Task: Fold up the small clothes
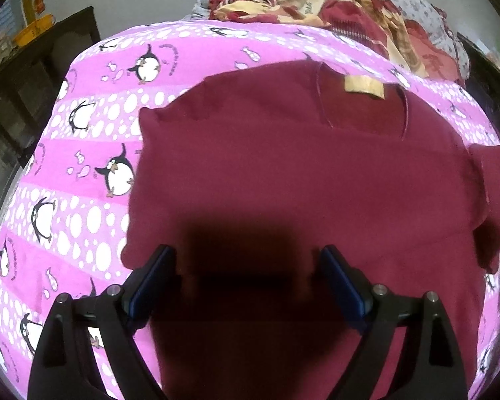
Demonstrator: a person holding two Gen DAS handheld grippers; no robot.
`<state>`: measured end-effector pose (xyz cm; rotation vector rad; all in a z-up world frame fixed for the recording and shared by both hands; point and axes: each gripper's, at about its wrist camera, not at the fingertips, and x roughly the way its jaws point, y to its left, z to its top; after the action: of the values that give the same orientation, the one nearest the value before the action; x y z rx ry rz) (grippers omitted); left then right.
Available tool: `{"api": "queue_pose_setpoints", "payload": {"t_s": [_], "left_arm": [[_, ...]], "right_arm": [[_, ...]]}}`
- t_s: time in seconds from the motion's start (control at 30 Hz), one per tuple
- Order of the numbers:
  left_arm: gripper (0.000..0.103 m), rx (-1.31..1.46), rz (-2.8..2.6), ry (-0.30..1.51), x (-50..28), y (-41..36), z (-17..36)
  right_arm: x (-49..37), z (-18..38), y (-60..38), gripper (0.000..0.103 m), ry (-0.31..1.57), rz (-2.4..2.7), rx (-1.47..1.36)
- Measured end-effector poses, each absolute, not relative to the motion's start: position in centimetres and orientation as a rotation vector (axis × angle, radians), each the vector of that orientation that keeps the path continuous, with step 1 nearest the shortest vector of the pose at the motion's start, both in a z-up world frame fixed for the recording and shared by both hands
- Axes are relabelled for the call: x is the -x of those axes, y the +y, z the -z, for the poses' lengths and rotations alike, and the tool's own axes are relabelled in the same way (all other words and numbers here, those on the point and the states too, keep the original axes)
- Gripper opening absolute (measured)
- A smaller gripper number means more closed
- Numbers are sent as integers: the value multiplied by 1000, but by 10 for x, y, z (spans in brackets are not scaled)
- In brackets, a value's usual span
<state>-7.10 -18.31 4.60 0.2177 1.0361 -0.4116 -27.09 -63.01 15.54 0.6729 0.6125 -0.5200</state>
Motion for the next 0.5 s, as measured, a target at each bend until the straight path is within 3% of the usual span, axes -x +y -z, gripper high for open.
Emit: {"api": "queue_pose_setpoints", "payload": {"t_s": [0.23, 0.5], "left_arm": [[89, -180, 416, 1030, 74, -175, -55], [89, -169, 414, 998, 75, -168, -68]], "right_arm": [[268, -231, -606, 8, 523, 451, -569], [226, -227, -527, 8, 593, 220, -507]]}}
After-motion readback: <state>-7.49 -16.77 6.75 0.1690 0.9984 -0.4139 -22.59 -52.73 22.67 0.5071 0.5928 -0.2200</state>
